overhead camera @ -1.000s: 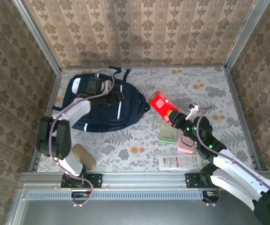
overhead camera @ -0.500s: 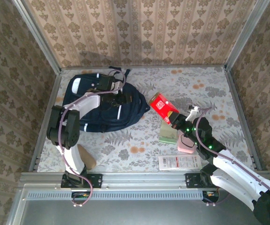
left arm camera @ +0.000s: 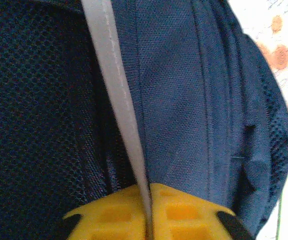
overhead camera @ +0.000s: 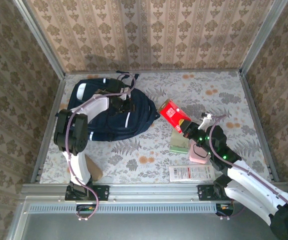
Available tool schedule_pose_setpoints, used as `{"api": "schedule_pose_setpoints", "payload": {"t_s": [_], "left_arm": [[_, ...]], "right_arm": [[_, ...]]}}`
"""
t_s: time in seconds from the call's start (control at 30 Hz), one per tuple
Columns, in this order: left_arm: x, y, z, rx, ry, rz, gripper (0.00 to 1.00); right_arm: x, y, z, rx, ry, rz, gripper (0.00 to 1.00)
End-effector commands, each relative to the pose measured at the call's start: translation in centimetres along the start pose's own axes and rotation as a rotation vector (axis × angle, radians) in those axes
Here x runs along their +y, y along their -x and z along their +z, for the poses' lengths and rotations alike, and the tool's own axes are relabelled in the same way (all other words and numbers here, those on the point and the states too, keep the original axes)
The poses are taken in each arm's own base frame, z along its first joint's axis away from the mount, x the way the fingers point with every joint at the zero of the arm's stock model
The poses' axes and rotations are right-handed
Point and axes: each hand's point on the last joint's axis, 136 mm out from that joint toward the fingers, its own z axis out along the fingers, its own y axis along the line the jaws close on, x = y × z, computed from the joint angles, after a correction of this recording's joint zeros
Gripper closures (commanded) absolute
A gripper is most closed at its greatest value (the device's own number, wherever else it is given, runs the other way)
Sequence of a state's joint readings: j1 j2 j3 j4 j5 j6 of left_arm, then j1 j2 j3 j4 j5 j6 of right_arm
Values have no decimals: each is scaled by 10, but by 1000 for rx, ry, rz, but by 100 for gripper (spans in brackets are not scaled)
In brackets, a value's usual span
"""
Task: Pack books, pencil case, and school supplies into a backpack
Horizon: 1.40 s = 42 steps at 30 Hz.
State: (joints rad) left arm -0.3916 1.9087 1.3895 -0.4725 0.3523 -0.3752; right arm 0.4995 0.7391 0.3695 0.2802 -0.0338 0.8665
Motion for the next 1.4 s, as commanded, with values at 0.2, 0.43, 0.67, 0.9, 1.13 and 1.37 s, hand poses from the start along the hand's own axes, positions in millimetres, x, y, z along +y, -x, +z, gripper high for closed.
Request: {"api": "schedule_pose_setpoints", "payload": {"t_s": [0.2, 0.43, 0.67, 0.9, 1.13, 1.37], "left_arm": [[-18, 4, -16, 27, -6, 95, 100], [-52, 15, -65, -39, -52, 181, 100], [-84, 21, -131, -135, -102, 272, 100], [-122, 23, -198, -254, -197, 372, 100], [-164, 27, -238, -340, -353, 443, 100], [-190, 29, -262, -408, -457, 486, 100]], "right_arm": [[2, -1, -7, 1, 17, -5, 99], [-1, -2, -8, 10, 2, -24, 99], [1, -1, -7, 30, -14, -65, 99], [2, 3, -1, 52, -26, -45, 99], [3, -3, 8, 112, -35, -52, 98], [2, -19, 18, 197, -26, -30, 98]]}}
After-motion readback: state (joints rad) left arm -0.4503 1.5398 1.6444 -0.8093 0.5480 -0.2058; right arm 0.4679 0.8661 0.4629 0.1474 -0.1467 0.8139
